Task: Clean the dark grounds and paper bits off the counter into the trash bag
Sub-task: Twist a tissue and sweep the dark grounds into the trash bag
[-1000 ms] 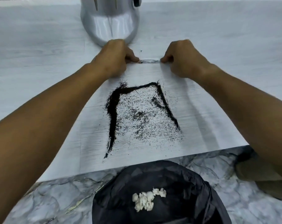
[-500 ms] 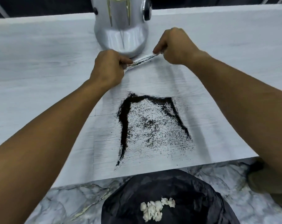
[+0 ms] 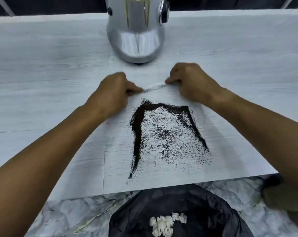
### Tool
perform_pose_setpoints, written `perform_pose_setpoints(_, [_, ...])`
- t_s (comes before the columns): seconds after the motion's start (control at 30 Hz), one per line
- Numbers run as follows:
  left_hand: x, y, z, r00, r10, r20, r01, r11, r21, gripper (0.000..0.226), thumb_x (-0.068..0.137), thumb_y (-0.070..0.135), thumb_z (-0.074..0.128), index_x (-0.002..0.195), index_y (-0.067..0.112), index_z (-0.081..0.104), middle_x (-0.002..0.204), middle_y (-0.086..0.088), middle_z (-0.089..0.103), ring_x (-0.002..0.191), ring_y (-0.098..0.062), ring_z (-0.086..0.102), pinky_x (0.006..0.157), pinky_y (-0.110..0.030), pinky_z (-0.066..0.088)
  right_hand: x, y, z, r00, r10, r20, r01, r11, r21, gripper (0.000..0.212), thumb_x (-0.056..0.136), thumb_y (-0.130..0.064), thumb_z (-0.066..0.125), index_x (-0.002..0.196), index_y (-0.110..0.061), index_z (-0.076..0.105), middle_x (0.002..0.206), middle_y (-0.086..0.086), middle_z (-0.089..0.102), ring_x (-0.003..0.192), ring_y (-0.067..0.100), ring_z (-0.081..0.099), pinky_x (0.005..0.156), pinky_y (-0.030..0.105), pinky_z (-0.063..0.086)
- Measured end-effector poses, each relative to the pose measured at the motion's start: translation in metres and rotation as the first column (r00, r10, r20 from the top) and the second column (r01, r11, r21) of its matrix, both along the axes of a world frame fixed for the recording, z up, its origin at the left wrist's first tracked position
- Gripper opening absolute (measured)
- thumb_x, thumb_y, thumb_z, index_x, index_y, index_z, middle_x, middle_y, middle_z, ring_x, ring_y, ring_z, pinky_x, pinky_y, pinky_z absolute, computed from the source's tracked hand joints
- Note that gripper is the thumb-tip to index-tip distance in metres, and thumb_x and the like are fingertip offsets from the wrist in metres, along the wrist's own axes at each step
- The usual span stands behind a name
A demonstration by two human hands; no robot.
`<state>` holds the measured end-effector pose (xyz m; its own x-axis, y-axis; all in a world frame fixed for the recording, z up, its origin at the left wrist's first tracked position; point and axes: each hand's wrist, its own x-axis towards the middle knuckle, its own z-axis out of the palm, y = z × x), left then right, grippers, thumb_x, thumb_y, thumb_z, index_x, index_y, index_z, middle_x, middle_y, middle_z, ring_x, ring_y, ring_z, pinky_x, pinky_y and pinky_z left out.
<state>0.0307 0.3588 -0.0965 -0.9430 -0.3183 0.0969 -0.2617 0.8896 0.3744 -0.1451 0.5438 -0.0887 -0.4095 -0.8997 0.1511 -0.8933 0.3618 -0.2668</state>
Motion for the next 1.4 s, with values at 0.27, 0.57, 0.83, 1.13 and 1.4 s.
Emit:
perform_pose_setpoints(0.27, [-0.006, -0.021, 0.019, 0.980, 0.098, -0.172, -0.095, 0.995, 0.029, 0.028, 0.088, 0.006, 0.068, 0.111, 0.021, 0.075, 0.086, -0.001, 0.071, 0.079, -0.009, 0.059, 0.080, -0.007, 0.037, -0.010, -0.034, 0.003, 0.990, -0.114, 0.080, 0.126, 0.978, -0.168, 0.035, 0.085, 0.005, 0.057, 0.100, -0.016, 0.079, 0.101, 0.001, 0.070, 0.088, 0.007, 0.059, 0.084, 0.012, 0.042])
perform_pose_setpoints(0.57, [-0.017, -0.054, -0.009, 0.980, 0.156, -0.121, -0.158, 0.988, 0.000, 0.040, 0.092, -0.004, 0.053, 0.113, 0.023, 0.074, 0.090, -0.006, 0.061, 0.087, -0.022, 0.059, 0.080, -0.018, 0.039, -0.006, -0.076, -0.003, 0.988, -0.151, 0.042, 0.151, 0.989, -0.001, 0.046, 0.070, 0.011, 0.045, 0.091, -0.012, 0.079, 0.096, 0.009, 0.073, 0.090, 0.027, 0.067, 0.079, 0.038, 0.058])
perform_pose_setpoints(0.83, [0.056, 0.008, -0.008, 0.995, 0.083, -0.059, -0.084, 0.996, -0.024, 0.037, 0.094, 0.004, 0.056, 0.118, 0.028, 0.071, 0.087, -0.003, 0.051, 0.079, -0.015, 0.048, 0.075, -0.026, 0.038, 0.013, -0.022, 0.000, 0.978, 0.207, 0.028, -0.208, 0.978, 0.021, 0.040, 0.081, 0.008, 0.057, 0.107, -0.016, 0.077, 0.109, 0.005, 0.072, 0.098, 0.022, 0.066, 0.088, 0.030, 0.052])
perform_pose_setpoints(1.13, [0.097, 0.077, -0.007, 0.964, 0.266, 0.000, -0.266, 0.964, 0.009, 0.030, 0.098, 0.015, 0.055, 0.120, 0.027, 0.071, 0.089, -0.006, 0.052, 0.086, -0.029, 0.056, 0.070, -0.028, 0.035, 0.034, -0.010, 0.000, 0.907, 0.421, 0.026, -0.421, 0.907, -0.021, 0.016, 0.089, -0.026, 0.071, 0.096, -0.014, 0.079, 0.098, 0.001, 0.072, 0.086, 0.018, 0.066, 0.079, 0.036, 0.054])
perform_pose_setpoints(1.4, [0.077, 0.102, -0.004, 0.938, 0.346, 0.010, -0.346, 0.937, 0.053, 0.035, 0.091, 0.000, 0.060, 0.112, 0.023, 0.075, 0.085, 0.003, 0.061, 0.083, -0.015, 0.058, 0.075, -0.022, 0.040, 0.029, 0.023, 0.005, 0.936, 0.351, 0.038, -0.350, 0.936, -0.039, 0.016, 0.083, -0.009, 0.073, 0.097, -0.012, 0.080, 0.099, 0.006, 0.074, 0.085, 0.019, 0.069, 0.083, 0.029, 0.054])
